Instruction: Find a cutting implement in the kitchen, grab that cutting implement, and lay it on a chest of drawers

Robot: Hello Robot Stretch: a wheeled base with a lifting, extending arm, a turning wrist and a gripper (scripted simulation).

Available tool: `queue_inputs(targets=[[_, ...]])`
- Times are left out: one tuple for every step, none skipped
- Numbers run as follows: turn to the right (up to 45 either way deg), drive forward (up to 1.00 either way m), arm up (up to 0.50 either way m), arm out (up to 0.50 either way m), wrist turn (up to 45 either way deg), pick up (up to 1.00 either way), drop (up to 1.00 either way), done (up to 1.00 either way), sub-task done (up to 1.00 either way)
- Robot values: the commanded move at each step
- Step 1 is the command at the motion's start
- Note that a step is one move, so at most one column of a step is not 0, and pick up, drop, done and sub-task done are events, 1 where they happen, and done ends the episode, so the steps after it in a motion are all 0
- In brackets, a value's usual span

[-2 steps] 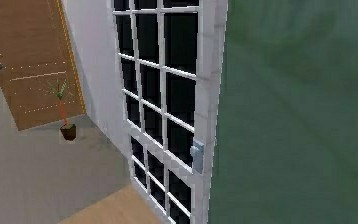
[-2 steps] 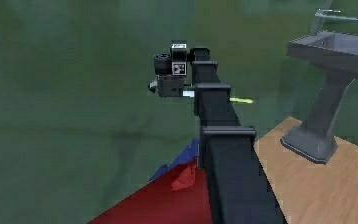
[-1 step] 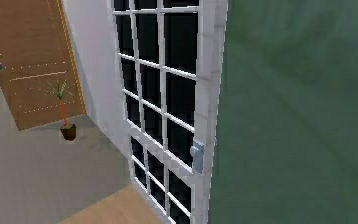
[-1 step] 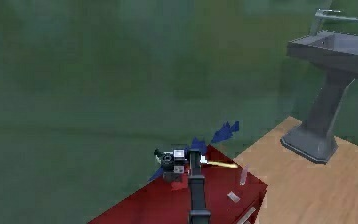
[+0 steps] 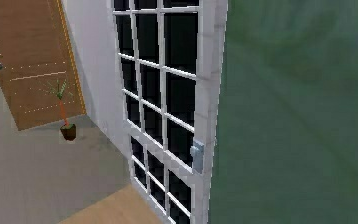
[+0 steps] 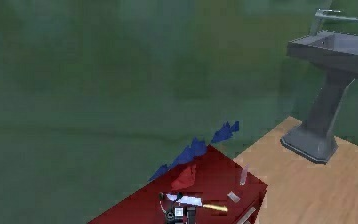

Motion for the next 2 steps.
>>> queue_inputs(targets=[[0.0, 0.00, 0.00, 0.00, 0.0, 0.00, 1.00, 0.00, 0.00], [0.0, 0.00, 0.10, 0.00, 0.0, 0.00, 0.00, 0.00, 0.00]])
